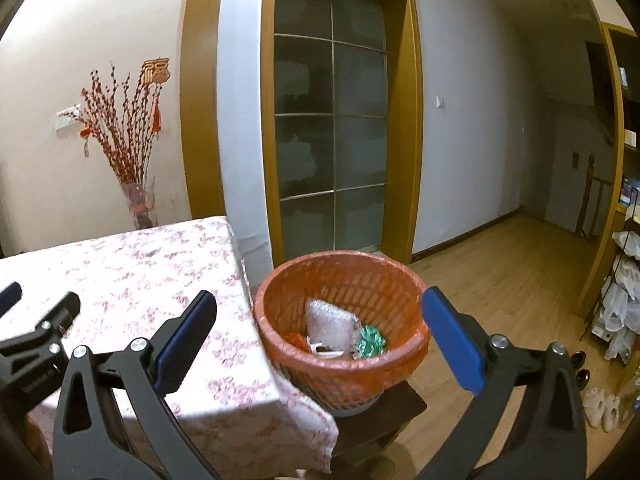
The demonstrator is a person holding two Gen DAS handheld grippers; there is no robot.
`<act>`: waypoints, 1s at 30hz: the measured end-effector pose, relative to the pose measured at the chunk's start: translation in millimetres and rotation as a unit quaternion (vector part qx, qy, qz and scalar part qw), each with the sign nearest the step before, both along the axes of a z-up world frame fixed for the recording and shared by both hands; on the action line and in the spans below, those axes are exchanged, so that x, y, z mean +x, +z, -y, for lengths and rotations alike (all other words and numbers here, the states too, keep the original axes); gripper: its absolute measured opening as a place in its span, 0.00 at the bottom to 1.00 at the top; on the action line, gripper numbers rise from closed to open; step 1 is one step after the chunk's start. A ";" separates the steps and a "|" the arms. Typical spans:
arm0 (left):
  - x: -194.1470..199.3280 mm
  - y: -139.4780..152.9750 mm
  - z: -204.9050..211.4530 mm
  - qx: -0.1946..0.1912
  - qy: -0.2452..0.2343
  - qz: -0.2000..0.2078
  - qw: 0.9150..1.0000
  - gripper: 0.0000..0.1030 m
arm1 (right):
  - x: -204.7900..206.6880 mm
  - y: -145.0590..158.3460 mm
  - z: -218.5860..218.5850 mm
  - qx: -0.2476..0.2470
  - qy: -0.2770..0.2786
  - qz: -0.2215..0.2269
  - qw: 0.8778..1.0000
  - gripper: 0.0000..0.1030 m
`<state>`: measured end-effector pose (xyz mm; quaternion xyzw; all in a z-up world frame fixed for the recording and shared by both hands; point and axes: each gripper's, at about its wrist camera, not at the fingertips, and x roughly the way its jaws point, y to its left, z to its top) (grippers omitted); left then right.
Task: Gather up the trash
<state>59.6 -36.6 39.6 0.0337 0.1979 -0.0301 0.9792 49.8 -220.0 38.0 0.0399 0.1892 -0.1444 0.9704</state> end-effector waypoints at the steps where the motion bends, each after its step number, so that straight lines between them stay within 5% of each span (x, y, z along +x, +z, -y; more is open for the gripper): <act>1: -3.3 0.1 -2.4 -0.001 0.003 0.001 1.000 0.96 | -2.3 -1.2 -1.9 0.003 0.000 -0.002 1.000 0.98; 30: -29.9 -20.9 -21.4 -0.018 0.037 -0.021 0.999 0.96 | -23.8 -19.6 -13.4 -0.006 -0.039 -0.044 0.998 0.98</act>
